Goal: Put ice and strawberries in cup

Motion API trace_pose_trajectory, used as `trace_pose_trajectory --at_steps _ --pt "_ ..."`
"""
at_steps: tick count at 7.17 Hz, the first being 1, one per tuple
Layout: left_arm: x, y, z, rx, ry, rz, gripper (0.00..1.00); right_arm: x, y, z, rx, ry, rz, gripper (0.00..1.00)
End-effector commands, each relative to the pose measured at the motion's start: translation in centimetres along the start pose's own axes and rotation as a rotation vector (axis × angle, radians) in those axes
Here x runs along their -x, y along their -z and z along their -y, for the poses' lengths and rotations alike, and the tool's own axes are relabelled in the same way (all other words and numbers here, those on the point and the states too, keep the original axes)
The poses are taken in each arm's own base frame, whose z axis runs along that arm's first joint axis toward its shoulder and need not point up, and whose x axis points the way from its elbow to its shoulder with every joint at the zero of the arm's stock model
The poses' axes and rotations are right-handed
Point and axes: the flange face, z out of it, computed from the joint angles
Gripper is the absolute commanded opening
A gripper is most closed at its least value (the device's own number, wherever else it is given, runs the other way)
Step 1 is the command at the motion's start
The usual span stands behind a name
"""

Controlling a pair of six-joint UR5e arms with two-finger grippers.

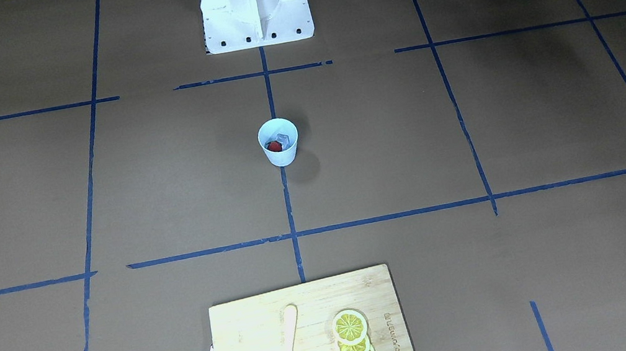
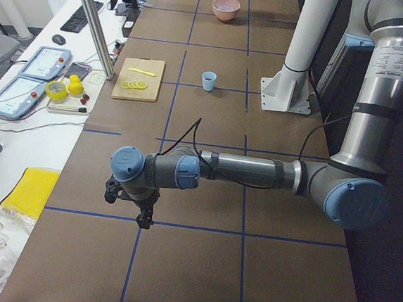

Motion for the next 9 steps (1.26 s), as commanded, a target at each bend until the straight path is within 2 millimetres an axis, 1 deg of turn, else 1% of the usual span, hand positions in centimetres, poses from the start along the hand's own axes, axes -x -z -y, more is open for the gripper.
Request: trace_pose_trajectory --at_steps 1,3,5,8,9 --pt "0.4 0.3 0.1 -0.013 -0.005 0.046 1.0 -0.1 0.0 0.1 0.0 0.001 -0.011 1.0" --pt "0.8 0.3 0.3 -0.035 0.011 0.058 1.0 0.0 0.1 0.2 -0.003 0.004 -0.011 1.0" --pt "1.5 -0.3 0.4 -0.034 0.025 0.058 1.0 0.1 0.2 0.3 -0.003 0.003 -0.009 1.0" --pt "1.6 -0.4 0.4 -0.033 0.026 0.058 1.0 0.0 0.1 0.3 -0.002 0.003 -0.011 1.0" --pt "1.5 -0.3 0.4 -0.034 0.025 0.058 1.0 -0.3 -0.2 -0.1 0.005 -0.005 -0.01 1.0"
